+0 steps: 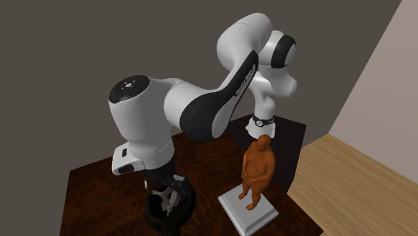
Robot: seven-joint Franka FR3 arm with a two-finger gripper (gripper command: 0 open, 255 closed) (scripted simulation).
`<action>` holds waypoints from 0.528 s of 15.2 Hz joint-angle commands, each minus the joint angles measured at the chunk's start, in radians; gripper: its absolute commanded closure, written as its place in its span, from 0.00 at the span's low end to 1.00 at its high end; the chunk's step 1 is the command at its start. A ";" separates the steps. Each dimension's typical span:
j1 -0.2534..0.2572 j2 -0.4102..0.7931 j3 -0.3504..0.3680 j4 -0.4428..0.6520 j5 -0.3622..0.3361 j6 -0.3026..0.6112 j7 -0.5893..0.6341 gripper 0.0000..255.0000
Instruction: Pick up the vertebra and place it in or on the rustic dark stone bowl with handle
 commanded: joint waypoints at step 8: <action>-0.003 -0.003 -0.001 0.086 -0.002 -0.090 0.004 0.00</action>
